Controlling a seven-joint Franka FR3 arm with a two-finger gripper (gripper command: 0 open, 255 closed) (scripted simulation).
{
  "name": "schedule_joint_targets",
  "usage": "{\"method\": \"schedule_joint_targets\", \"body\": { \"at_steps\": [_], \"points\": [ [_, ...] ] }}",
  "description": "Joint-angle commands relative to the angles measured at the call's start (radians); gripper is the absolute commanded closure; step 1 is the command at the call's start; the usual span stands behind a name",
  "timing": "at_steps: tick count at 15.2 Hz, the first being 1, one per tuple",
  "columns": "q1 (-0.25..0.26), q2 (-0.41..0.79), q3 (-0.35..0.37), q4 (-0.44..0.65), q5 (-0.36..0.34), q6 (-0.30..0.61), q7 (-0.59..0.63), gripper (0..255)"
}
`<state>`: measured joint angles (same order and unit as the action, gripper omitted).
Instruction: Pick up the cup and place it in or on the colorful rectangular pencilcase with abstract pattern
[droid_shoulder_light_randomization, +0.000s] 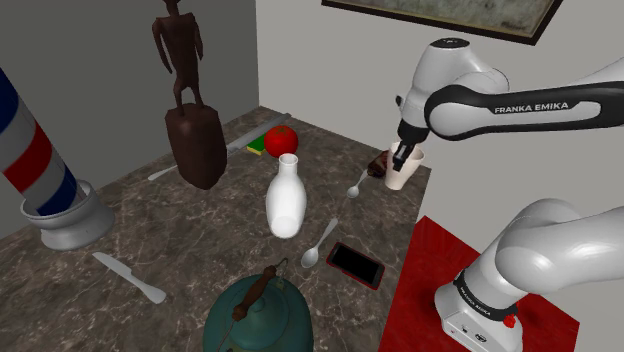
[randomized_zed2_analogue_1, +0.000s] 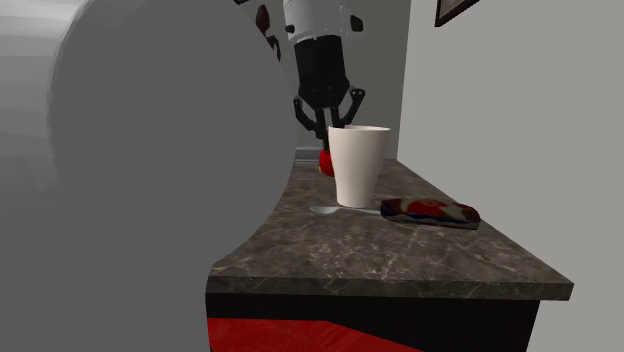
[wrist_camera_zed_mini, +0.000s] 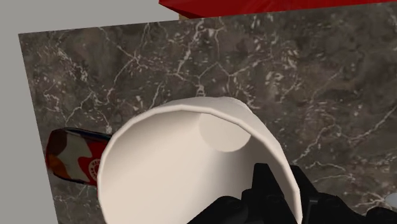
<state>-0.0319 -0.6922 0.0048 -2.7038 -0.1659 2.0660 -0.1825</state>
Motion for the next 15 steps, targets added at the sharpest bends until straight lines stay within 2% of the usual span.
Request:
{"method": "schedule_joint_targets", "body": {
  "at_steps": [1,8,15],
  "points": [
    [0.0,-0.006,-0.001,0.025,0.002,-0.031,-0.006,255],
    [0.003,-0.026,0.0,0.107,0.01,-0.132,-0.021,255],
    [-0.046,0.19,-0.098,0.314,-0.034,-0.105,-0.139,255]
  ]
}}
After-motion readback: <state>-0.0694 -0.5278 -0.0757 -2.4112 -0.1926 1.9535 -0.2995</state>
